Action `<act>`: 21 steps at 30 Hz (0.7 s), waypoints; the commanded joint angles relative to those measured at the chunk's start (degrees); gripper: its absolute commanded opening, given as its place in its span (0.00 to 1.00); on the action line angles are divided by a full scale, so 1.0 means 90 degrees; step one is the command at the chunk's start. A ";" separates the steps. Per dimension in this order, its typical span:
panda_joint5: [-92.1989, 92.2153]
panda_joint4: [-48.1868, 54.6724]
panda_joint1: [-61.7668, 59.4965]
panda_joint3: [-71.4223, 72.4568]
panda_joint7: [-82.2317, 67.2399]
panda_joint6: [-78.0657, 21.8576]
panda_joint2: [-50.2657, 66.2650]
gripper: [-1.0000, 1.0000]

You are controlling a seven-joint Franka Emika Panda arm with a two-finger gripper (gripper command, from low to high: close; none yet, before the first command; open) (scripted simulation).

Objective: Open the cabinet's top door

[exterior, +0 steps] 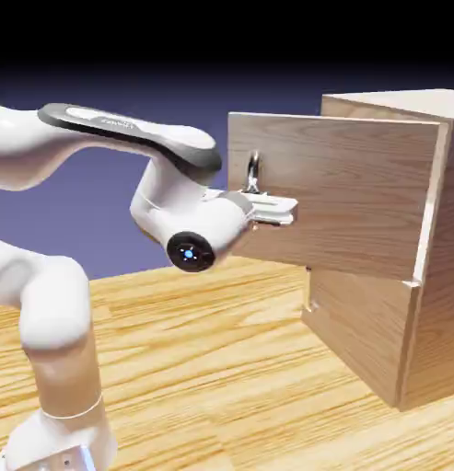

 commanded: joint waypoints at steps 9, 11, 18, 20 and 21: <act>-0.2366 0.0934 -0.0144 -0.1903 0.0043 -0.2360 0.0991 0.00; -0.2762 0.1290 -0.0042 -0.2318 -0.0032 -0.2914 0.1349 0.00; -0.3681 0.2746 0.0608 -0.3687 -0.0480 -0.4853 0.2798 0.00; -0.3816 0.3179 0.0824 -0.4048 -0.0660 -0.5402 0.3257 0.00; -0.3861 0.3385 0.0924 -0.4216 -0.0756 -0.5667 0.3488 0.00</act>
